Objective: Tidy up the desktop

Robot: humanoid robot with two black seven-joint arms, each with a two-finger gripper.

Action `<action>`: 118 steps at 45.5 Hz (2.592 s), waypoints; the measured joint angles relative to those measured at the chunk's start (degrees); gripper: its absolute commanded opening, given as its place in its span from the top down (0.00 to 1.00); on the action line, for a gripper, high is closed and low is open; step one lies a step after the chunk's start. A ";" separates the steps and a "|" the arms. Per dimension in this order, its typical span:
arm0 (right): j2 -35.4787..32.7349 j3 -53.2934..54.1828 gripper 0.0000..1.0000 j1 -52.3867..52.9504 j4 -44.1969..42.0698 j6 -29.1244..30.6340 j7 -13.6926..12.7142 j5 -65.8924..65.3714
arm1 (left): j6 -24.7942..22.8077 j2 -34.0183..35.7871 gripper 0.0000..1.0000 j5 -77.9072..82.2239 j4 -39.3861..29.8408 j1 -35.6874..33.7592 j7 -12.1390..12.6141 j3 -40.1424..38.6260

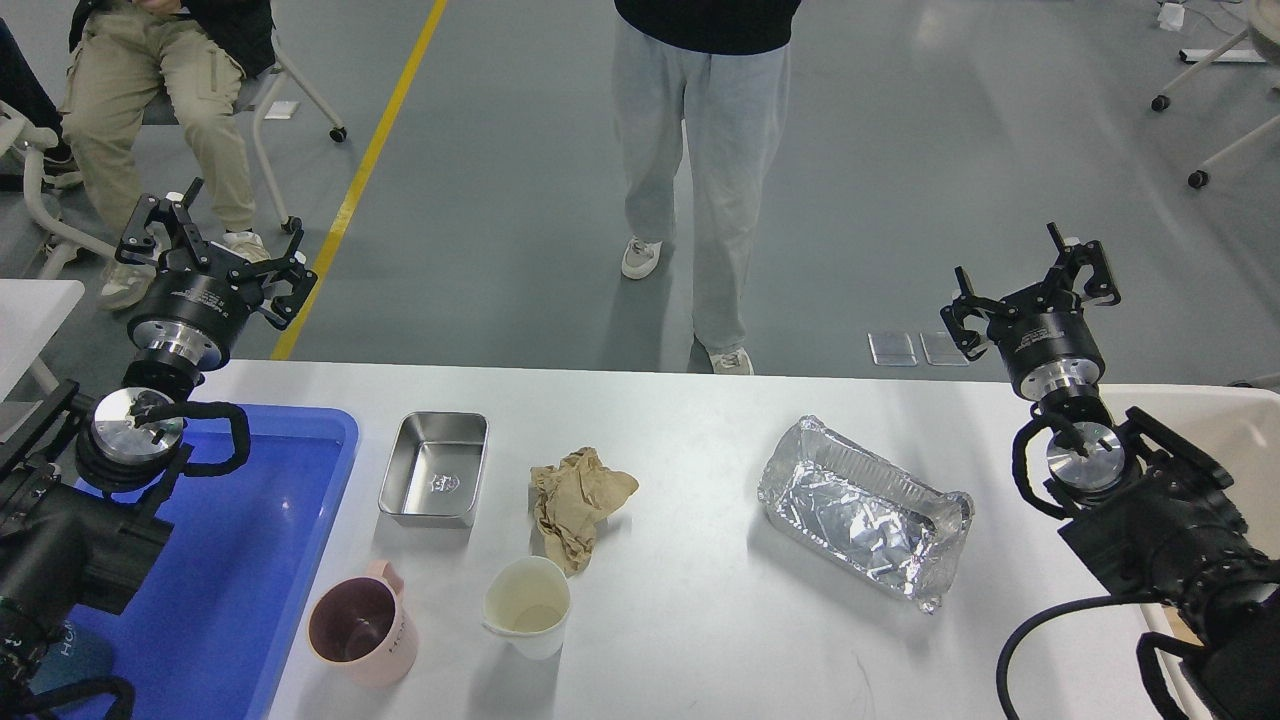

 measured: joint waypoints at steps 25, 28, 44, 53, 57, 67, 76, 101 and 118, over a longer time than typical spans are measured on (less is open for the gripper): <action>0.65 -0.06 0.00 0.00 0.00 -0.45 -0.09 0.01 | -0.52 -0.03 0.03 0.51 0.02 -0.63 -2.31 -3.47; 0.81 -0.23 0.00 0.10 0.00 -0.64 -0.10 0.01 | -0.88 0.31 0.03 0.78 0.02 -1.31 -1.96 -3.39; 0.34 -0.83 0.00 0.23 0.07 -1.15 -0.60 -1.53 | -1.43 1.78 0.03 1.39 0.13 -2.28 -3.03 -3.06; 0.41 -0.84 0.00 0.11 0.16 -1.30 -0.61 -1.95 | -0.72 -2.65 0.03 1.45 1.39 -2.45 -2.80 -4.41; 0.64 -0.84 0.00 0.10 0.18 -1.30 -0.61 -2.01 | -0.72 -2.76 0.03 1.44 1.54 -1.84 -2.60 -4.66; 0.98 -0.91 0.00 0.01 0.33 -1.11 -0.62 -2.02 | 0.30 -2.40 0.03 8.48 1.02 -0.97 -3.00 -3.84; 1.04 -0.85 0.00 -0.79 0.43 -0.83 -0.62 -2.03 | 7.95 -4.03 0.03 17.05 -1.97 -0.07 -3.54 -4.13; 0.42 -0.47 0.00 -2.38 3.33 0.48 -0.62 -2.02 | -5.98 15.47 0.03 33.12 -24.31 15.63 -15.55 12.28; 1.22 -0.95 0.00 -5.40 5.02 1.40 -0.37 -6.60 | -7.59 55.45 0.03 33.67 -46.31 21.62 -13.02 21.09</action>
